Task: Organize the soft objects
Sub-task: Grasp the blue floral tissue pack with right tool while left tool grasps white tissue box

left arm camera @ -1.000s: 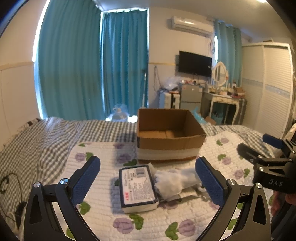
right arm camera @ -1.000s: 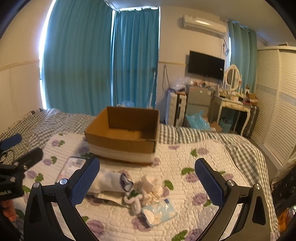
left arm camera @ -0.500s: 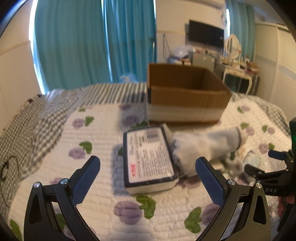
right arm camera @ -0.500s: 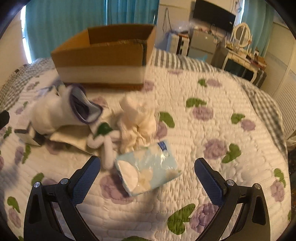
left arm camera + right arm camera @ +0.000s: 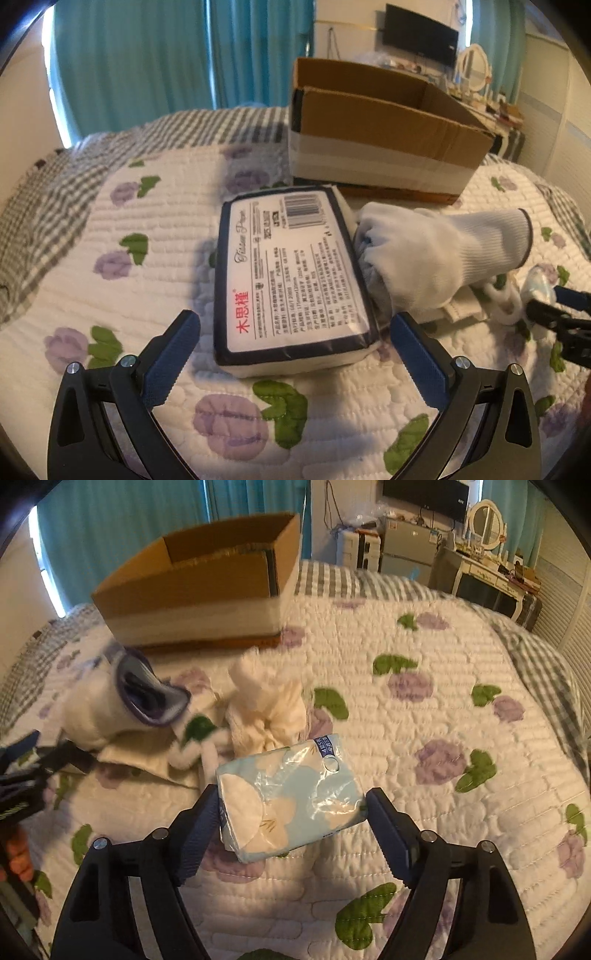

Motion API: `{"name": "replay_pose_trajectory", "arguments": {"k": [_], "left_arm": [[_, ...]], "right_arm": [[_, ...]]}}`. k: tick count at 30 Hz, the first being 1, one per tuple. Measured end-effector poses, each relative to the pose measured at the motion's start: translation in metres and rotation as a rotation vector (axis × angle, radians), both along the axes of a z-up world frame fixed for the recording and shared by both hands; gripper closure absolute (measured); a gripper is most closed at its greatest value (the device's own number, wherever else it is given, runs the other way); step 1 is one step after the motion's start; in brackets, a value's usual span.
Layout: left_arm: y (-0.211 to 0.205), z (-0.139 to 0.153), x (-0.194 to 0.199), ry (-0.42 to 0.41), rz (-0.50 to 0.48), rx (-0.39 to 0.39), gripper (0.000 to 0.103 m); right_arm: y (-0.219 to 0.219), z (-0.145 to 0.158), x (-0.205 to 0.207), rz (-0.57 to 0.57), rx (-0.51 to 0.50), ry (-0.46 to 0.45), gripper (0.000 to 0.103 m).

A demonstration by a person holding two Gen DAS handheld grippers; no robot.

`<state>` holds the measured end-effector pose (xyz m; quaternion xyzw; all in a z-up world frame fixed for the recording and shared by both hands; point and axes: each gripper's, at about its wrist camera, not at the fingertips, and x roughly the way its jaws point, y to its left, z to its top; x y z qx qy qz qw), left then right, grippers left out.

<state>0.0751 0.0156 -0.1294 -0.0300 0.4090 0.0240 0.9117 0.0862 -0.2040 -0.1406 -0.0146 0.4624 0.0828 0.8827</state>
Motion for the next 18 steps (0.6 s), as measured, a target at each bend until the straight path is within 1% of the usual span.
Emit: {"name": "replay_pose_trajectory", "arguments": {"k": [2, 3, 5, 7, 9, 12, 18], "left_arm": [[0.003, -0.003, 0.004, 0.003, -0.003, -0.028, 0.008], [0.005, -0.005, 0.006, 0.007, -0.01, -0.038, 0.017], [0.005, -0.008, 0.006, 0.018, -0.022, -0.05, 0.019], [0.005, -0.006, 0.003, 0.008, -0.032, -0.053, 0.023], [0.006, -0.001, -0.001, 0.004, -0.044, -0.056, 0.023], [0.006, 0.012, -0.014, -0.022, -0.035, -0.024, 0.024], [0.007, 0.044, -0.055, -0.085, -0.047, 0.013, 0.024]], "right_arm": [[-0.001, 0.008, -0.003, 0.002, 0.006, -0.021, 0.024], [-0.001, 0.01, -0.004, 0.004, 0.007, -0.029, 0.024], [-0.001, 0.015, -0.006, 0.003, 0.006, -0.042, 0.024], [-0.001, 0.019, -0.01, 0.001, 0.0, -0.052, 0.024], [0.0, 0.025, -0.014, -0.002, -0.007, -0.066, 0.024], [0.001, 0.038, -0.021, -0.004, -0.007, -0.099, 0.024], [0.013, 0.071, -0.04, 0.023, -0.003, -0.176, 0.024]]}}
